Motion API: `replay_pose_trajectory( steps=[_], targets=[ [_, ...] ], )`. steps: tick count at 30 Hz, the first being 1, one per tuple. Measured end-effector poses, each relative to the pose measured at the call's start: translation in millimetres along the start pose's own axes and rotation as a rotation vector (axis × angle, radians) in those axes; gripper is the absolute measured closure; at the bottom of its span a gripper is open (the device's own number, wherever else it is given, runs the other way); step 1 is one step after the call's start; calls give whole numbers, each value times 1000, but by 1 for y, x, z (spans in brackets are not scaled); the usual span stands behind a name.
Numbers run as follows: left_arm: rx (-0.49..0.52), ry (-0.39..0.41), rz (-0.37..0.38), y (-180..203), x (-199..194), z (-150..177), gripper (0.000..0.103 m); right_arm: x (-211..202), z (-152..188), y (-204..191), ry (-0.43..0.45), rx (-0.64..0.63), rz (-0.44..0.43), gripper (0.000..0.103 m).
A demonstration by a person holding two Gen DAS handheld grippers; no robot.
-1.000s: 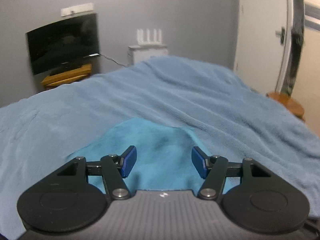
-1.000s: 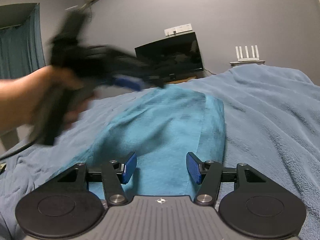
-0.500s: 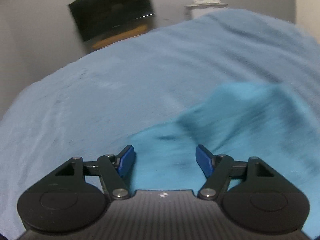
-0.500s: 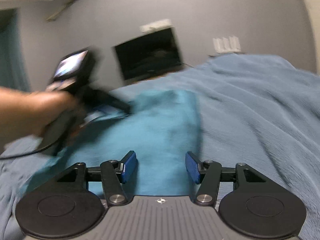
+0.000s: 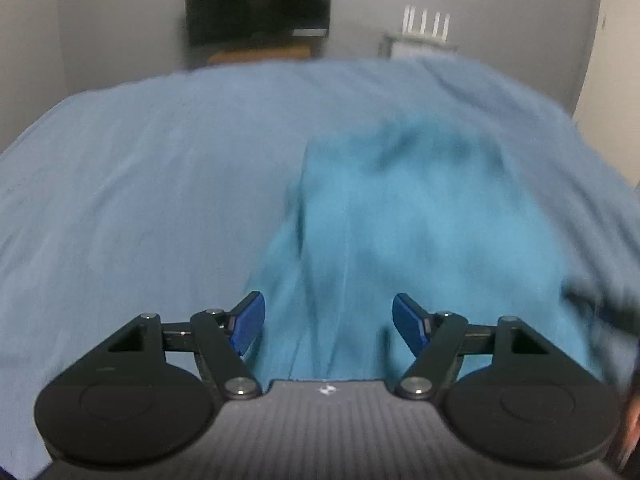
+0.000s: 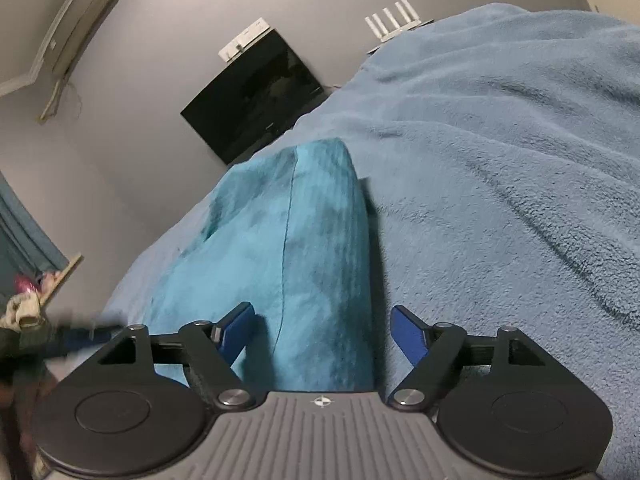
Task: Fold large clothes
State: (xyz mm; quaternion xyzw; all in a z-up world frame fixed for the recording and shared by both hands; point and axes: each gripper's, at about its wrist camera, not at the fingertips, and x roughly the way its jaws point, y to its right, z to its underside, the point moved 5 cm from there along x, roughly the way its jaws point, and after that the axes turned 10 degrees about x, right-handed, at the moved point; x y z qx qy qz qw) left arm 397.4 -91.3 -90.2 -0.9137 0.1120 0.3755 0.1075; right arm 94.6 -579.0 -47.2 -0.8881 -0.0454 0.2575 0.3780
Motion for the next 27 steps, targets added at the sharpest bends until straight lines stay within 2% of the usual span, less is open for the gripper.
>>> replay_pose_trajectory(
  steps=[2,3,4,5,7,8,11,14,16,19,21,24,25,27],
  targets=[
    [58,-68,-25,7,-2,40,32,-1,3,-3,-4,-35,19,23],
    [98,-86,-37,10,-1,59,28,-3,4,-4,-7,-45,31,22],
    [97,-94,-49,7,0,73,20,-4,5,-4,-11,-56,46,21],
    [42,-95,-62,0,-2,82,12,-6,7,-3,-15,-72,72,17],
    [-83,-94,-49,-12,-8,89,11,-11,9,-2,-11,-95,125,16],
    [-113,-85,-46,-16,-14,91,11,-17,10,-1,1,-105,151,16],
    [-119,-37,-65,-22,-34,102,11,-41,10,-6,43,-140,210,19],
    [-189,6,-43,-28,-44,115,11,-68,9,-15,42,-154,230,20],
    [-231,15,-36,-32,-51,121,11,-83,11,-21,-21,-169,242,19],
    [-252,42,-13,-36,-64,116,11,-97,29,-29,-165,-212,251,19],
    [-245,57,-5,-35,-66,117,11,-93,47,-33,-271,-266,291,19],
    [-225,66,-1,-33,-70,117,11,-75,71,-45,-375,-413,382,20],
    [-223,70,0,-33,-71,117,11,-65,80,-47,-417,-461,420,21],
    [-234,81,4,-36,-74,118,11,-49,93,-49,-454,-524,463,38]
  ],
)
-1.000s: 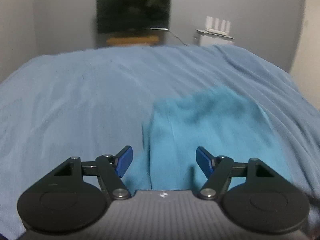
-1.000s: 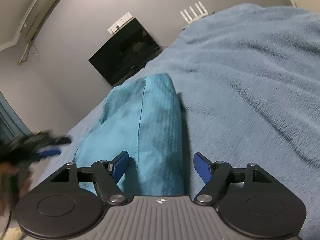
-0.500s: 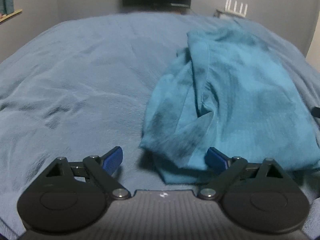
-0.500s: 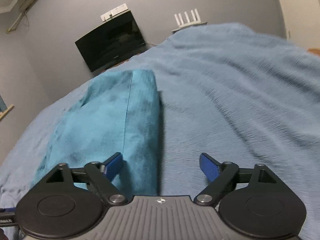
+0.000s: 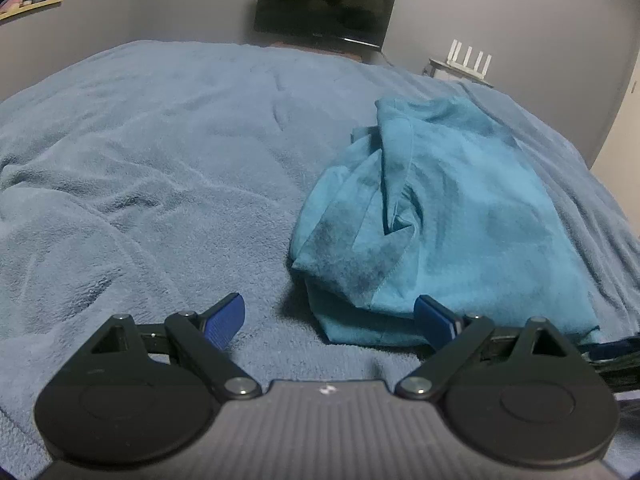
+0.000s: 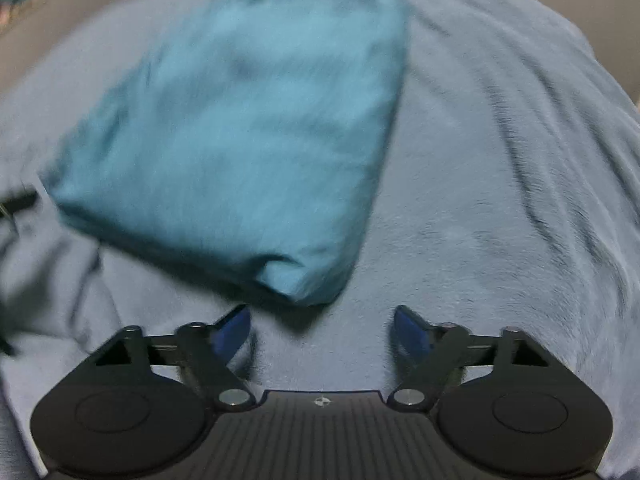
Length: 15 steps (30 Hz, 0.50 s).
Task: Fold large clothes
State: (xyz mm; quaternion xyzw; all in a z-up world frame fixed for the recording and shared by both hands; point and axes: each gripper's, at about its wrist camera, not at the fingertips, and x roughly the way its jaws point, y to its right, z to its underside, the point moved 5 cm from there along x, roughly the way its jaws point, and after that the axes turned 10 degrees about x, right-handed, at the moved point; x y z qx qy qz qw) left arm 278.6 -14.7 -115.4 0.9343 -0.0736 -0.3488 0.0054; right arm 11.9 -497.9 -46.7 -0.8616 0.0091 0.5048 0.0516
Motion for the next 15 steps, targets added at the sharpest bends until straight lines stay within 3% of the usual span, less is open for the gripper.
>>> replay_pose_trajectory(
  steps=[2,5,6,7,13,15],
  targets=[
    [-20,10,5,-2,-6,1,11,5,-6,-6,34,5,13,51],
    [-54,25,13,-7,-13,2,11,1,-13,7,90,125,-1,53],
    [-68,29,18,-10,-15,2,11,-1,-13,12,95,160,-18,66],
    [-82,33,21,-12,-15,2,11,-4,-12,16,103,192,-48,67],
    [-72,39,13,-9,-17,3,11,-20,-11,40,198,309,-11,71],
    [-49,46,11,-5,-20,3,11,-14,-9,45,162,344,-36,71]
  ],
)
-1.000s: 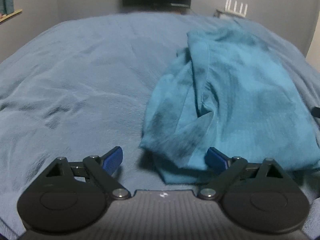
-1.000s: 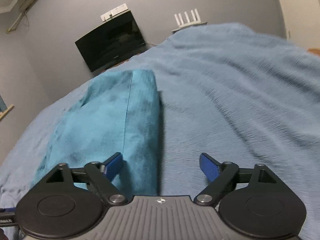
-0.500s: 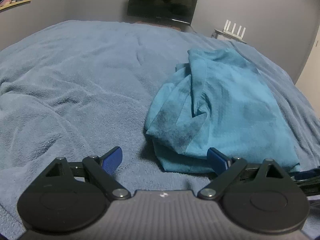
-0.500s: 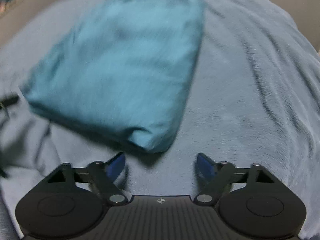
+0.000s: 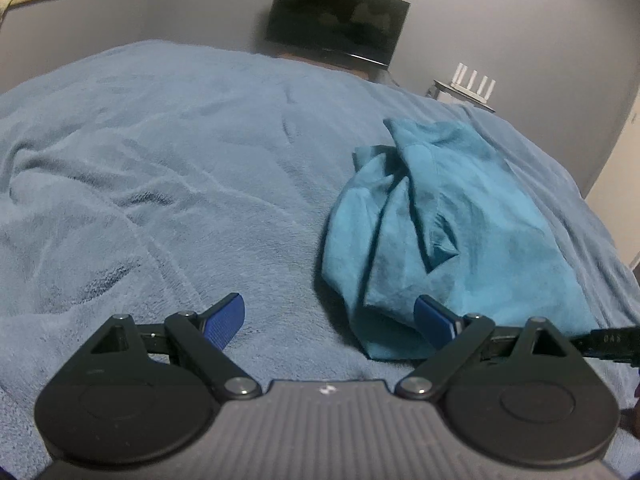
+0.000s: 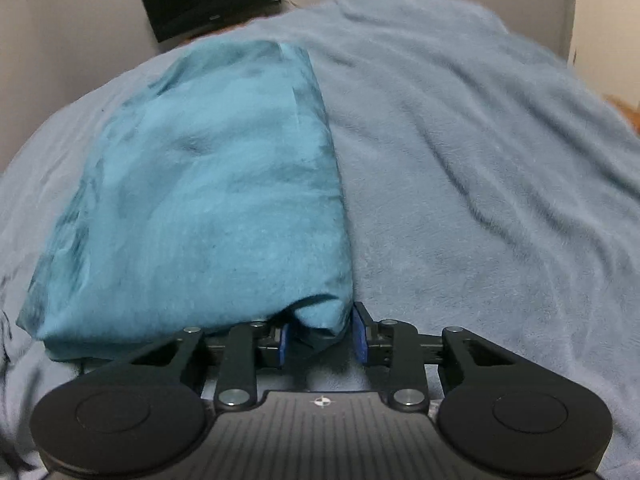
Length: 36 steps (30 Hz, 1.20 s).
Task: Fold large clothes
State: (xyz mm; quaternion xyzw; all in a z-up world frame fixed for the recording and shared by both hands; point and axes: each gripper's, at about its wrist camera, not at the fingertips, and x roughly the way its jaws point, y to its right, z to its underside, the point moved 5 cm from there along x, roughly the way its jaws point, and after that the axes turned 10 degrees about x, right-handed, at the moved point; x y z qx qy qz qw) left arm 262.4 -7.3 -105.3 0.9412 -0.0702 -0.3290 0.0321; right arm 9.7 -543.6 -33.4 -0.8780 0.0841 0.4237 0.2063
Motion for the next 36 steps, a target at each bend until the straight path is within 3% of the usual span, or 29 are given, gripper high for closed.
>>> replay_pose_trajectory(
  steps=[5,12,16,19,21,25,27,29,32,36],
  targets=[
    [65,49,13,12,-10,-5,11,6,-6,24,-57,152,-72,65],
    [368,68,22,77,7,-13,11,8,-3,20,-54,130,-50,64],
    [407,45,-27,95,28,-17,11,11,-4,23,-52,149,-52,63],
    [388,-59,-127,89,53,-15,11,7,-3,24,-36,154,-42,64],
    [340,-149,-120,77,70,-8,11,8,0,20,-44,164,-47,64],
    [260,-198,-109,58,80,0,10,14,1,32,-95,259,-85,65],
    [218,-205,-121,46,81,1,9,9,1,42,-115,344,-109,65],
    [129,-212,-83,33,80,2,9,-5,0,51,-110,416,-145,68],
    [35,-204,-62,18,78,5,9,-38,-2,49,-54,401,-215,68],
    [-69,-165,-55,2,69,10,9,-66,-8,46,81,371,-282,57]
  ],
)
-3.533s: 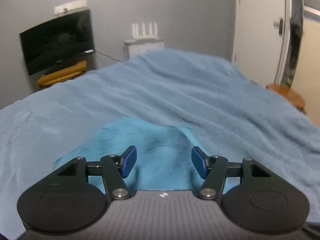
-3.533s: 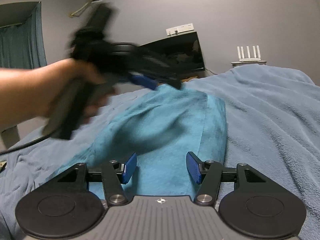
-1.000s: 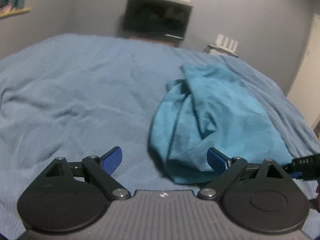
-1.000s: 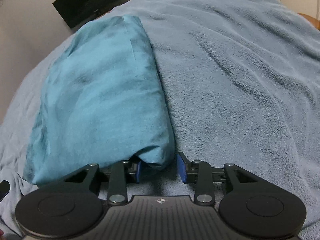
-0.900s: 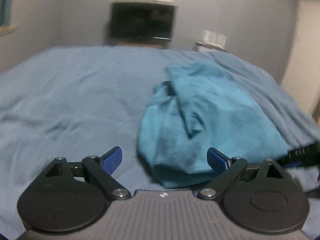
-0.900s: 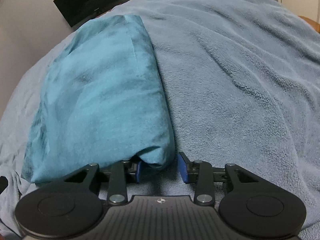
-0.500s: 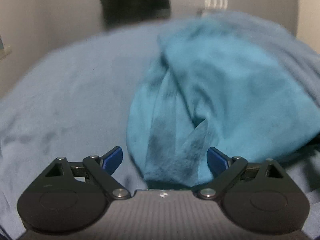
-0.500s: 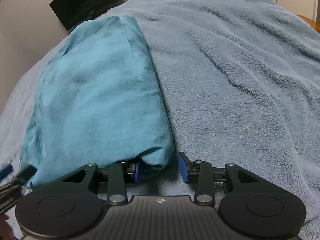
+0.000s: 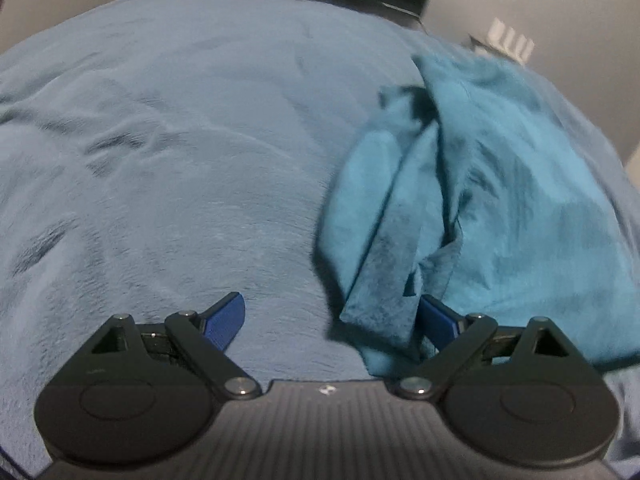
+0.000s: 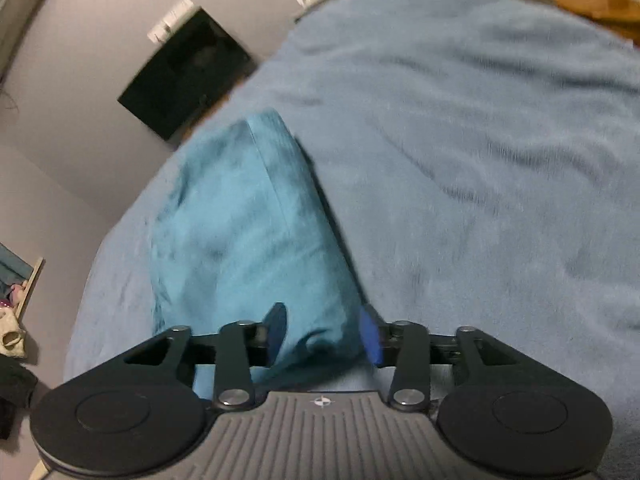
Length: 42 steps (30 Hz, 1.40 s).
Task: Fold large clothes
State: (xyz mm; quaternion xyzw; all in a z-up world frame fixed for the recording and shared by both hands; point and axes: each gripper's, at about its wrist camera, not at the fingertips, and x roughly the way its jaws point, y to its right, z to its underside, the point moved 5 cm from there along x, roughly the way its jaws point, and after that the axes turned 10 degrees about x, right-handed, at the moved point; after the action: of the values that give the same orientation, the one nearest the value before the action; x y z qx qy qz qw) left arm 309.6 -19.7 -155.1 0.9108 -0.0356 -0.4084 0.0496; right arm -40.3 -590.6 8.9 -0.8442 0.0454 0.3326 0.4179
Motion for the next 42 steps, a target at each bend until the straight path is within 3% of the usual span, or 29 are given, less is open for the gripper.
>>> replay_pose_trajectory(
  steps=[4,6,8,12,17,19,22,24,27,31,36,42],
  targets=[
    [-13,22,8,-3,-6,1,9,16,0,-11,-4,-53,-52,54],
    [-15,21,10,-2,-7,1,9,34,2,-6,-68,-53,-5,54],
    [-11,17,26,-1,-6,1,9,47,5,5,-99,-1,73,45],
    [4,39,24,4,-13,-2,9,48,0,9,-65,10,117,45],
    [-53,67,5,-6,-31,-1,9,25,-2,7,32,0,111,48],
    [-74,89,-10,-10,-42,0,9,14,-1,4,57,-27,92,44],
    [-82,126,48,-11,-58,2,9,4,2,-13,78,-122,75,34],
    [-57,146,73,-5,-69,3,9,-7,9,-26,88,-208,78,25],
    [2,165,107,8,-85,6,6,-21,24,-36,53,-288,79,20],
    [97,125,123,32,-100,14,4,-33,51,-47,-4,-379,102,13],
    [286,152,60,60,-120,27,4,-47,76,-57,3,-473,144,5],
    [399,166,20,77,-133,42,3,-58,89,-64,71,-560,132,3]
  ],
)
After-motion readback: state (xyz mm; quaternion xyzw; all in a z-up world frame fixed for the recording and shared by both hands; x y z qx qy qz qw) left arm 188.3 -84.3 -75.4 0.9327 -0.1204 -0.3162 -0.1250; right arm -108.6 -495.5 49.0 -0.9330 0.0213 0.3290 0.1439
